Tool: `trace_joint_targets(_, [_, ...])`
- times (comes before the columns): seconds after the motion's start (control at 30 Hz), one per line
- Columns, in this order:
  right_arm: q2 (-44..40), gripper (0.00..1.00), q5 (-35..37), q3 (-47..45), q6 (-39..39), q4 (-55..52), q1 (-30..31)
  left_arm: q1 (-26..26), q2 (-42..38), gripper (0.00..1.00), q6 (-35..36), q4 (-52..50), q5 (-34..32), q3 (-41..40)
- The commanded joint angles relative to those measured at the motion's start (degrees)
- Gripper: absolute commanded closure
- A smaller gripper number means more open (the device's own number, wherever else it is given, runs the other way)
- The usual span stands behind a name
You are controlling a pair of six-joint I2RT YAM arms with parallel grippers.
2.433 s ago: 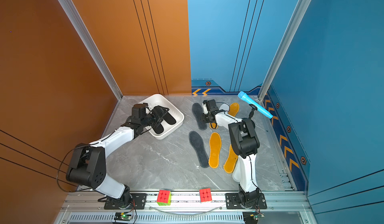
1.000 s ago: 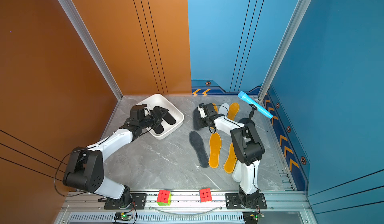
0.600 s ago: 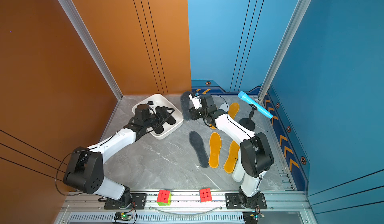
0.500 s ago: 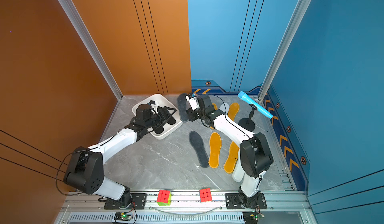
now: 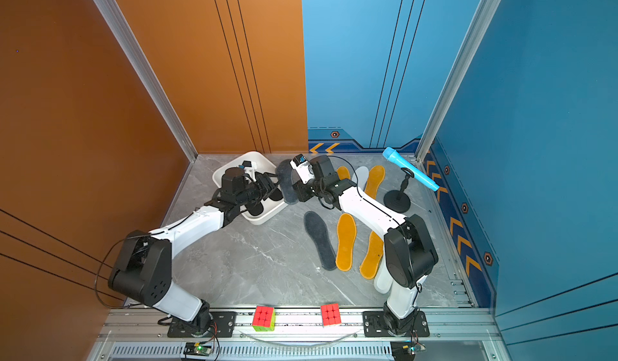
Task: Put the insoles into the storage box
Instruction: Pick up the insole from the center of the board.
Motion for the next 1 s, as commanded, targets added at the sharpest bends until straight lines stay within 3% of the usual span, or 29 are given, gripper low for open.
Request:
trace_joint_targets(0.0, [0.06,1.0,-1.83,1.92,-0.29,-1.17,0.25,0.01,0.73,0.48,-0.11,2.31,1.29,0.28])
trace_joint_targets(0.37, [1.07,1.0,-2.12,2.27,0.38,-0.68,0.3,-0.13,1.0,0.84,-0.39,2.32,1.94,0.34])
trace_joint_targets(0.5, [1.26,1.0,-2.03,2.35,0.4,-0.69,0.26,-0.15,1.17,0.88,-0.5,2.32,2.06,0.33])
trace_joint_targets(0.6, [1.54,1.0,-1.96,2.53,0.5,-0.67,0.21,-0.3,1.34,1.0,-0.58,2.57,2.22,0.49])
trace_joint_targets(0.87, [2.34,1.0,-1.71,3.15,0.78,-0.85,0.15,-0.4,1.23,1.0,-0.79,2.85,2.19,0.3])
trace_joint_targets(0.97, [2.4,0.91,-1.61,3.32,1.18,-0.8,0.06,-0.16,0.2,1.0,-1.14,3.44,1.12,-0.72])
